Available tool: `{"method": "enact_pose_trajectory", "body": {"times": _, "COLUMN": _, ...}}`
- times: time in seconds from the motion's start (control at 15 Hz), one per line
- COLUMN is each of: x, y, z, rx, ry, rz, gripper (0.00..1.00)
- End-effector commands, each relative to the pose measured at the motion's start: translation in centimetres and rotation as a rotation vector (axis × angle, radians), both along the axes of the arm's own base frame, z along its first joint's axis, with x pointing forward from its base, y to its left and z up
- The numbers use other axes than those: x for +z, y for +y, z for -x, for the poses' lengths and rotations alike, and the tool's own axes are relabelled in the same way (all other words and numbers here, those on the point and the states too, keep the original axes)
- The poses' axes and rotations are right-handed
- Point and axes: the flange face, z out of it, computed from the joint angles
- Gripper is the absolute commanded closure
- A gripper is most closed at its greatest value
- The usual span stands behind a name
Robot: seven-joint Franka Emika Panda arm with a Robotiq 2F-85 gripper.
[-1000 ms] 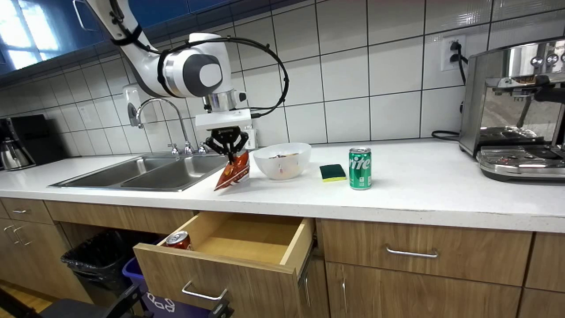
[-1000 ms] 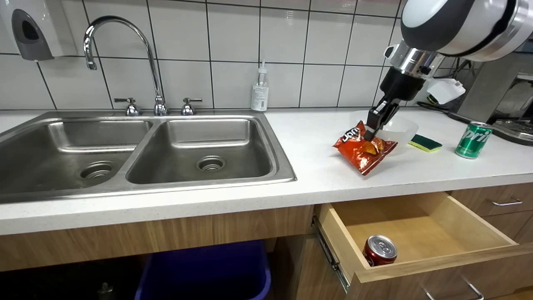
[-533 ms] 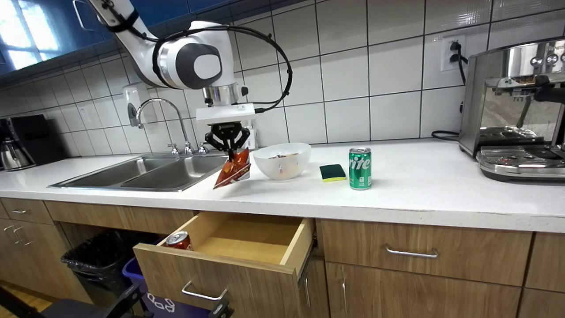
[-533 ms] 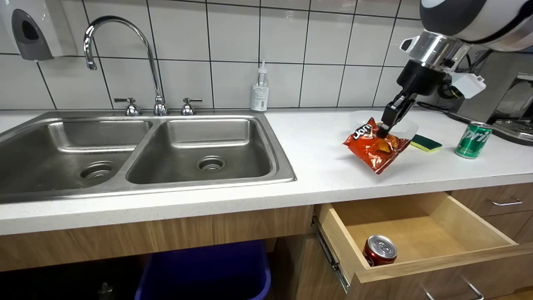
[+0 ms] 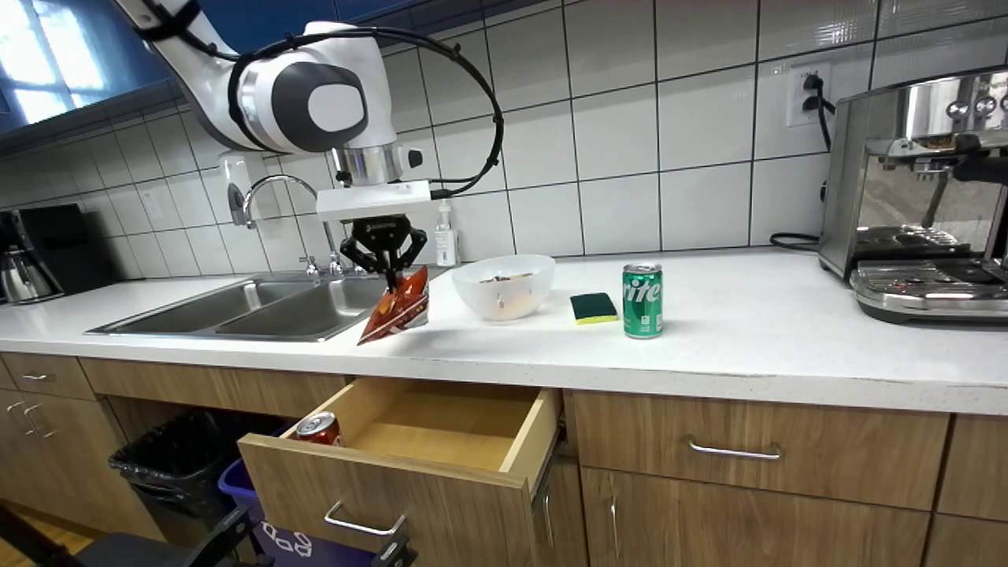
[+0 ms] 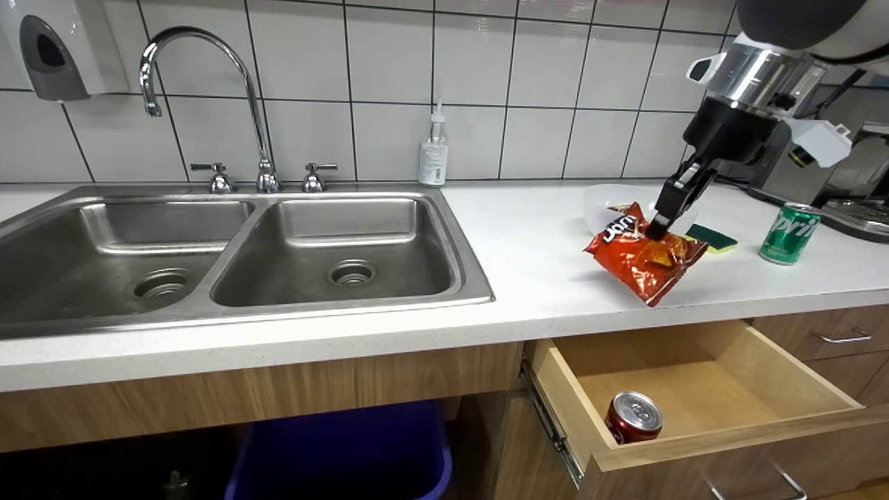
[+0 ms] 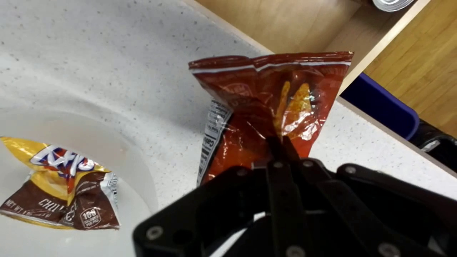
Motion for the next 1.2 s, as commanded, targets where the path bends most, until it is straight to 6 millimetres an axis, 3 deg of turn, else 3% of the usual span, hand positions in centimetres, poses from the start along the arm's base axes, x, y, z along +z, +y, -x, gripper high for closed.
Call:
{"method": "enact_pose_trajectory", "body": {"times": 0.0, "x": 0.8, "y": 0.4, "z": 3.4, "rx": -0.031, "ry": -0.007, "rz": 0.01, "gripper": 1.0}}
{"method": "enact_pose_trajectory", "body": {"times": 0.6, "x": -1.9, "y": 0.5, "z": 8.8, "rx": -0.041, "ry": 0.034, "rz": 0.077, "gripper": 1.0}}
{"method": "enact_pose_trajectory", "body": {"times": 1.13, "x": -4.9, "y": 1.0, "z": 10.3, "rx": -0.027, "ry": 0.088, "rz": 0.16, "gripper": 1.0}}
